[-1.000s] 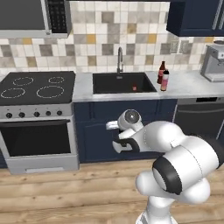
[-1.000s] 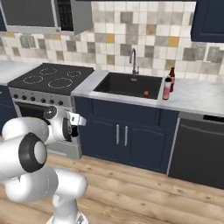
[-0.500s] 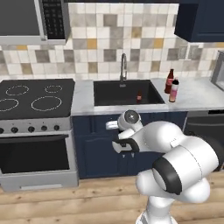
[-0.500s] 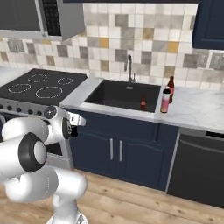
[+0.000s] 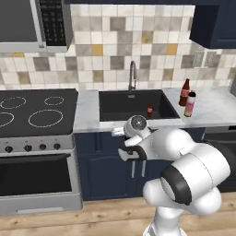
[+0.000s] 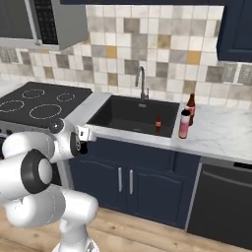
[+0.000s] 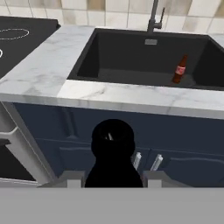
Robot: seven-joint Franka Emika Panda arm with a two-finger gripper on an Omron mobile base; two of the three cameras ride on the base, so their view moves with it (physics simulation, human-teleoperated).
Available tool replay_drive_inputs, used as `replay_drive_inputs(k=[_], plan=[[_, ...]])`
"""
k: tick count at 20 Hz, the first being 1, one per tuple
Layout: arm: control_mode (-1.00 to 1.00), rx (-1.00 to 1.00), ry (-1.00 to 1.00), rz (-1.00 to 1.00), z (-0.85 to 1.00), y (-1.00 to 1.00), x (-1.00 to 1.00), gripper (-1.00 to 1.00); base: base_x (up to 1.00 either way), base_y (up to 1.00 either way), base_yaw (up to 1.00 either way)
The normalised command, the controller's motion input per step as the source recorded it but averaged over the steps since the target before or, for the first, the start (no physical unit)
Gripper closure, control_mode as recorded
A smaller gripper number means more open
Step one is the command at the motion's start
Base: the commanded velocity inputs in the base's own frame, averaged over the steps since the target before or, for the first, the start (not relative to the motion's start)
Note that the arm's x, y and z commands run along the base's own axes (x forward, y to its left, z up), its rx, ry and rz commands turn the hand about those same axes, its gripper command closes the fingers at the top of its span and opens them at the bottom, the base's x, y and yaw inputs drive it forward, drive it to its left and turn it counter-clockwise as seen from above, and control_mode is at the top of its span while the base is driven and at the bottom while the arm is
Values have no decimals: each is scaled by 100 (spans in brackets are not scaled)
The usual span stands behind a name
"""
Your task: Place the large bottle from the dining counter next to the other large bottle outside the sink, and place the small bottle from the dining counter next to the other small bottle inside the sink.
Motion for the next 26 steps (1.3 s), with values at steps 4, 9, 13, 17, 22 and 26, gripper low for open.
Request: replay_drive_inputs(k=[4,9,13,17,22,26], plan=[[100,0,0,0,0,0,0,100,50,0,0],[100,0,0,0,0,0,0,100,50,0,0],[100,0,0,0,0,0,0,100,50,0,0],[100,0,0,0,0,0,0,100,48,0,0],[100,0,0,0,0,0,0,100,48,0,0],[100,0,0,0,0,0,0,100,45,0,0]])
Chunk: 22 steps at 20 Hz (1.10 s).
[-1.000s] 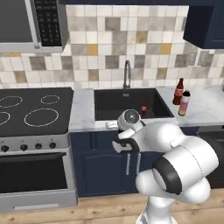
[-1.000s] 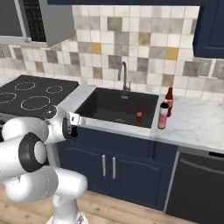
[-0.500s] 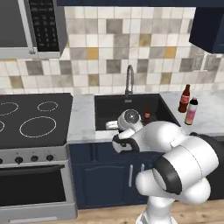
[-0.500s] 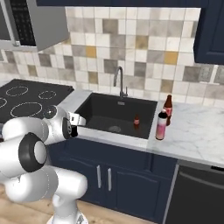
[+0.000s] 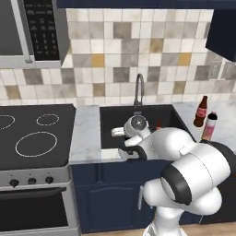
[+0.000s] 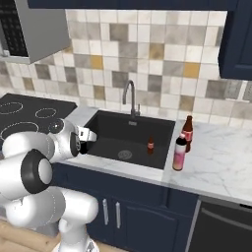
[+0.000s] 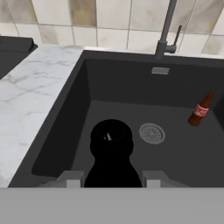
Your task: Place the large bottle from the dining counter next to the other large bottle outside the sink, and place the small bottle from the dining counter next to the other small bottle inside the sink.
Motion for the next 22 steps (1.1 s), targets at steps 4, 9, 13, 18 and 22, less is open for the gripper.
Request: replay_drive_inputs(k=[4,9,13,18,22], plan=[[100,0,0,0,0,0,0,100,42,0,0],[100,0,0,0,0,0,0,100,34,0,0],[100,0,0,0,0,0,0,100,29,0,0],[100,0,0,0,0,0,0,100,27,0,0],[100,0,0,0,0,0,0,100,34,0,0]])
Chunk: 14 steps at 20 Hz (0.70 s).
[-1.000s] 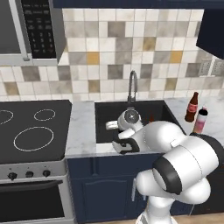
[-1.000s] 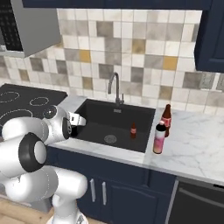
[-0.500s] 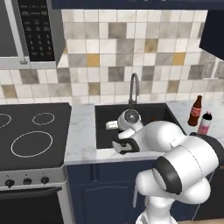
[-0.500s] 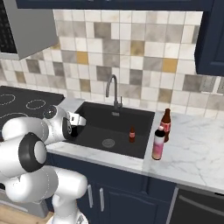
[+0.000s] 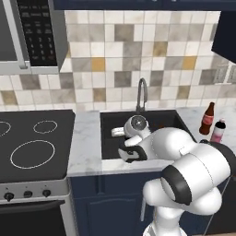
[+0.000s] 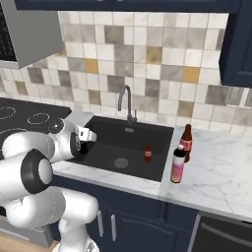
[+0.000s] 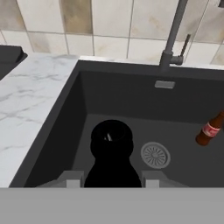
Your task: Place the large bottle from the dining counter next to the other large bottle outside the sink, and place the small bottle from the dining counter next to the other small bottle inside the sink.
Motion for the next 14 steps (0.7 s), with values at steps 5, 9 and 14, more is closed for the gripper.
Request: replay_drive_inputs(k=[5,9,14], plan=[[100,0,0,0,0,0,0,100,31,0,0],[100,0,0,0,0,0,0,100,26,0,0],[100,0,0,0,0,0,0,100,29,0,0]])
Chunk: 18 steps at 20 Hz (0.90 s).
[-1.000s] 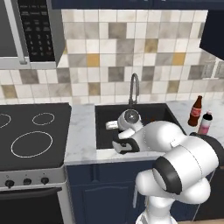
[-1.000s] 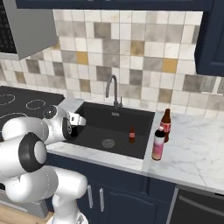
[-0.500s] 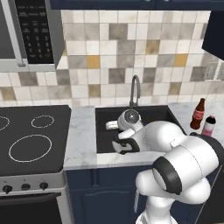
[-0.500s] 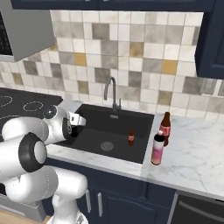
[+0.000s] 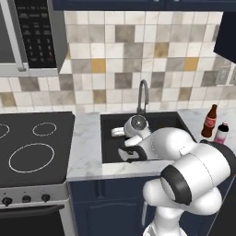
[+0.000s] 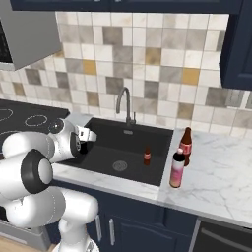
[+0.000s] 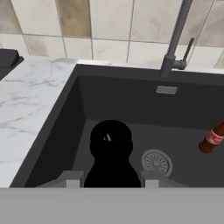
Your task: Place the large bottle from the dining counter next to the other large bottle outside the sink, and place the small bottle from the dining counter next to the other small bottle inside the sink.
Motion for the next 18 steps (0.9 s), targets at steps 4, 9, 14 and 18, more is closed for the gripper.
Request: replay_drive_inputs(k=[4,9,14,18], plan=[[100,0,0,0,0,0,0,100,38,0,0],[100,0,0,0,0,0,0,100,35,0,0],[100,0,0,0,0,0,0,100,6,0,0],[100,0,0,0,0,0,0,100,0,0,0]])
